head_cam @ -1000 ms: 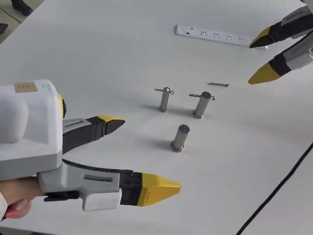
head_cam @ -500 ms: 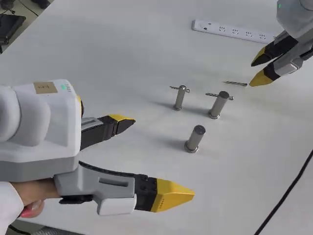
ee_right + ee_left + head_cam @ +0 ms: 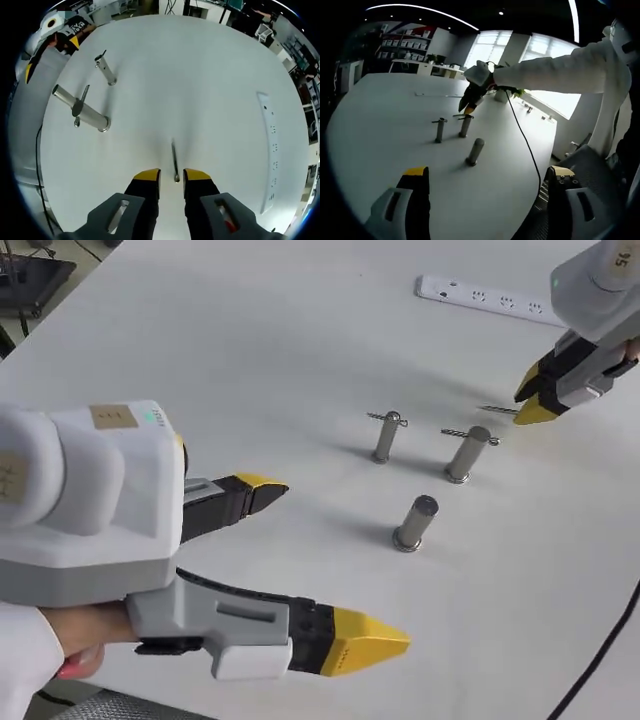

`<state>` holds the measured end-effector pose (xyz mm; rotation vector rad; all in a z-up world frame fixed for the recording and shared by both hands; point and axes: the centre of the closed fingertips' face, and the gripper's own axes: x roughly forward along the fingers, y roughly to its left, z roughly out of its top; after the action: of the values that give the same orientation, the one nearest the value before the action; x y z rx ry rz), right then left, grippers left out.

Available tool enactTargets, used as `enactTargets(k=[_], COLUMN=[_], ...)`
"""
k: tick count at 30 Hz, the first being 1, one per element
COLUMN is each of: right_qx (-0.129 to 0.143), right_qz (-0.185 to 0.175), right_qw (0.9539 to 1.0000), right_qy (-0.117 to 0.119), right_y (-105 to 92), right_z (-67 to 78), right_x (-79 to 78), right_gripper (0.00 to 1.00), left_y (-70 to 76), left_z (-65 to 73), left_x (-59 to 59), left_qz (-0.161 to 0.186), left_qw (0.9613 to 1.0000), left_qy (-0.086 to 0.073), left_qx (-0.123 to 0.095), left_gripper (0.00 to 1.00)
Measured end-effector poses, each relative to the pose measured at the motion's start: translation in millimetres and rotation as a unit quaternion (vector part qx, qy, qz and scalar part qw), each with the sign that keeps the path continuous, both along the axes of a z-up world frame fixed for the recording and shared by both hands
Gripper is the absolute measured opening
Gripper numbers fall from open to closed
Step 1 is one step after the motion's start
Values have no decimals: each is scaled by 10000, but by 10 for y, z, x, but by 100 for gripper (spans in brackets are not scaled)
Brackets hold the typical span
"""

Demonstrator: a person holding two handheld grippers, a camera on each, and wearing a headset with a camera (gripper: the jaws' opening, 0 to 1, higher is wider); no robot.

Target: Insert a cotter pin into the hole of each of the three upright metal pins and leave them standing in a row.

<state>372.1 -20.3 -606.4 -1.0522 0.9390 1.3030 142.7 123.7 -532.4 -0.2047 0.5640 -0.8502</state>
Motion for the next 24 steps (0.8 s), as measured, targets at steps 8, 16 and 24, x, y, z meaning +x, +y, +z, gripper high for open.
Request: enactTargets(k=[8, 16, 24], right_qx=[-133, -216, -173], right_qz=[195, 353, 216], right_qw=[9997, 9991, 9996], right_qy=[26, 2, -20], right_y=[-36, -49, -50], right_z=[-27, -54, -57], right_x=[-37, -26, -45], right_gripper=[5, 1, 0], left_y=[11, -38, -62], left_z=[0, -36, -96], left_x=[6, -17, -27], left_qz=[0, -73, -100], left_qw=[10000, 10000, 9999], left_qy=[-14, 51, 118], left_qx=[-12, -18, 40], left_gripper=[98, 97, 97])
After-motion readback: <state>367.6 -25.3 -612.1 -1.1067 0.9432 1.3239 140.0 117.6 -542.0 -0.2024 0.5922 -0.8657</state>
